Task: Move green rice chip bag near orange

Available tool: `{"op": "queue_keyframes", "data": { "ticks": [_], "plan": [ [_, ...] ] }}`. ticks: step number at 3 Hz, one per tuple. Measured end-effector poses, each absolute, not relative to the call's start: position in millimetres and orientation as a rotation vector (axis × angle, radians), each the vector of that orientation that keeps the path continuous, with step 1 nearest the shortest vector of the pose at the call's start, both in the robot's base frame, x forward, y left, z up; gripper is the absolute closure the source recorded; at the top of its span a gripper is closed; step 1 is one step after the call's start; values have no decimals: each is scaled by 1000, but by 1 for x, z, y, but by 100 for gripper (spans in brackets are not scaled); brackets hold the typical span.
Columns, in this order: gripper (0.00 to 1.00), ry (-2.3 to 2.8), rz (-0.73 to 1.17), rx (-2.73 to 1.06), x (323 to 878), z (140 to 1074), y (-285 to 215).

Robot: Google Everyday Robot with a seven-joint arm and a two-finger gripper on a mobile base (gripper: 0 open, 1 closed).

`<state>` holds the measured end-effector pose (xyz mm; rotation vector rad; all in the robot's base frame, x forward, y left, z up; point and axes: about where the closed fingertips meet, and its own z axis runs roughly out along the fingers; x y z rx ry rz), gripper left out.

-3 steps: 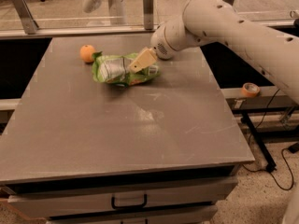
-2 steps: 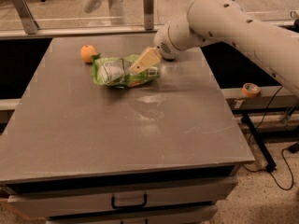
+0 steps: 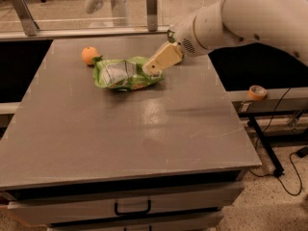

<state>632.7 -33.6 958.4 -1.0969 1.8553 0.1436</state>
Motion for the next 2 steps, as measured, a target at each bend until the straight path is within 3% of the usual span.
{"op": "queue_keyframes", "data": {
  "ticks": [2],
  "plan": [
    [0, 1849, 66, -1071, 599, 995, -51]
  ]
}}
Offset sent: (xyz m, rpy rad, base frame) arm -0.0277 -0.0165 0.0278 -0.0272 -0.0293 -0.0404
